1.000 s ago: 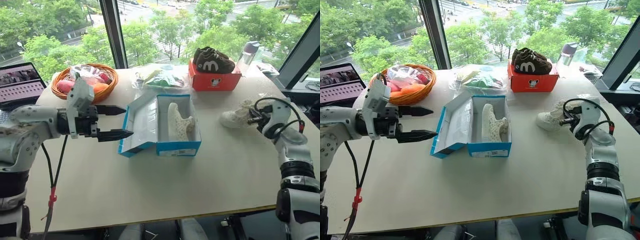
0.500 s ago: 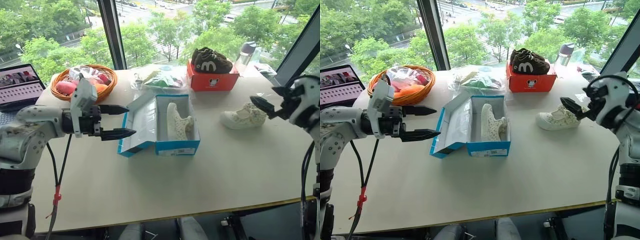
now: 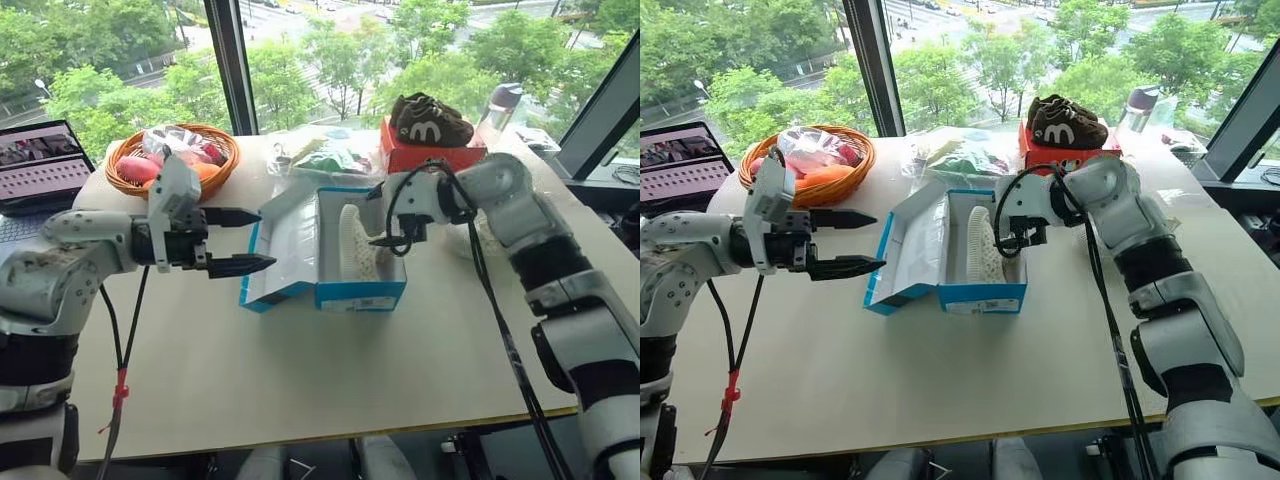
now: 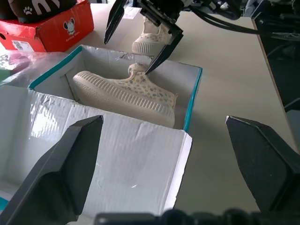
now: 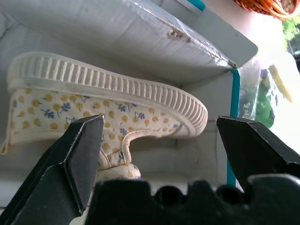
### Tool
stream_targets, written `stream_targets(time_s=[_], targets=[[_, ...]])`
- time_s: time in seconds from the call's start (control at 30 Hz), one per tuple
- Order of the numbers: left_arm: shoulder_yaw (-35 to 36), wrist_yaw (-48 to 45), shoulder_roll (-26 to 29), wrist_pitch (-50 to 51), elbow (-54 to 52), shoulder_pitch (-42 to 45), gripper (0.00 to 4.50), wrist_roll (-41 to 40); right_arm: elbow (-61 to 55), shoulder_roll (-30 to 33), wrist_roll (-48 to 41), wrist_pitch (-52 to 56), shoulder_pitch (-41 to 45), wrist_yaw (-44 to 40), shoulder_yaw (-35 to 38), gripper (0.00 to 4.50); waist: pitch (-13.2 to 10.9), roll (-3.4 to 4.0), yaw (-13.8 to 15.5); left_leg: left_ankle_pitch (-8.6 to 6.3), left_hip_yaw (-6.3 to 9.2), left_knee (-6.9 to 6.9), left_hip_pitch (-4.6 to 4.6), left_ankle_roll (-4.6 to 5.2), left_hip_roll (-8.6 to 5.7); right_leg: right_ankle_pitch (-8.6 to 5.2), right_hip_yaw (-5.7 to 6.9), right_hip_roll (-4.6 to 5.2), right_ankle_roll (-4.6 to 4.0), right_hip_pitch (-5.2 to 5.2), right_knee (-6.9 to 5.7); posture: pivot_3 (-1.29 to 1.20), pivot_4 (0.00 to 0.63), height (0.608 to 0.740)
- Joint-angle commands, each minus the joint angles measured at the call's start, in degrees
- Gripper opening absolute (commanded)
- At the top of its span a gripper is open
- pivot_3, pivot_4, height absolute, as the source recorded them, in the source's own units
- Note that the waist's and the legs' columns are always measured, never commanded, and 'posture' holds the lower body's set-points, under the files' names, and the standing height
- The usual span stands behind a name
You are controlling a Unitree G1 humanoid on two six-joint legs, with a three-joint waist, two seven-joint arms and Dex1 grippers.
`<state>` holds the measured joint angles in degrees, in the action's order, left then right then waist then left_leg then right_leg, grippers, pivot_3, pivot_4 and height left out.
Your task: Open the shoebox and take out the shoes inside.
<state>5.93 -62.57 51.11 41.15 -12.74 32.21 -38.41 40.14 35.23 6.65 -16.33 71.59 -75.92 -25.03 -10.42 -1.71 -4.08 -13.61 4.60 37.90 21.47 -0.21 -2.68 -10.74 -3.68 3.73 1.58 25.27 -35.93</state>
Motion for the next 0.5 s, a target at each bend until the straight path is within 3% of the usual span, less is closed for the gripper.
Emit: stream_targets(time_s=[0.03,0.23,0.5], targets=[[4.2,2.4,-0.3,0.1,-4.2,-2.3,4.50,-1.9,5.8,-2.2,-1.1,0.6,3.8,-10.0,-0.1,4.49,0.0,-0.01,0.0,-0.03,0.01,0.00,-0.01,-0.04,0.05,0.00,0.00,-0.03,-0.01,0.00,0.01,0.00,0.150,0.740],[6.2,5.5,-1.2,0.5,-7.4,-6.2,4.50,-3.0,20.9,-7.5,2.2,3.5,8.9,-13.5,-0.3,4.49,0.0,0.00,0.0,-0.02,0.00,0.00,-0.10,-0.06,0.22,0.10,0.01,-0.22,-0.16,-0.01,-0.06,0.00,0.150,0.740],[7.1,8.1,-1.9,0.8,-9.7,-8.4,4.50,-4.4,31.6,-8.9,11.8,0.5,10.7,-4.4,-3.2,4.49,0.0,0.00,0.0,0.00,-0.01,0.00,-0.22,-0.10,0.29,0.15,0.01,-0.32,-0.24,-0.05,-0.16,0.00,0.150,0.740]])
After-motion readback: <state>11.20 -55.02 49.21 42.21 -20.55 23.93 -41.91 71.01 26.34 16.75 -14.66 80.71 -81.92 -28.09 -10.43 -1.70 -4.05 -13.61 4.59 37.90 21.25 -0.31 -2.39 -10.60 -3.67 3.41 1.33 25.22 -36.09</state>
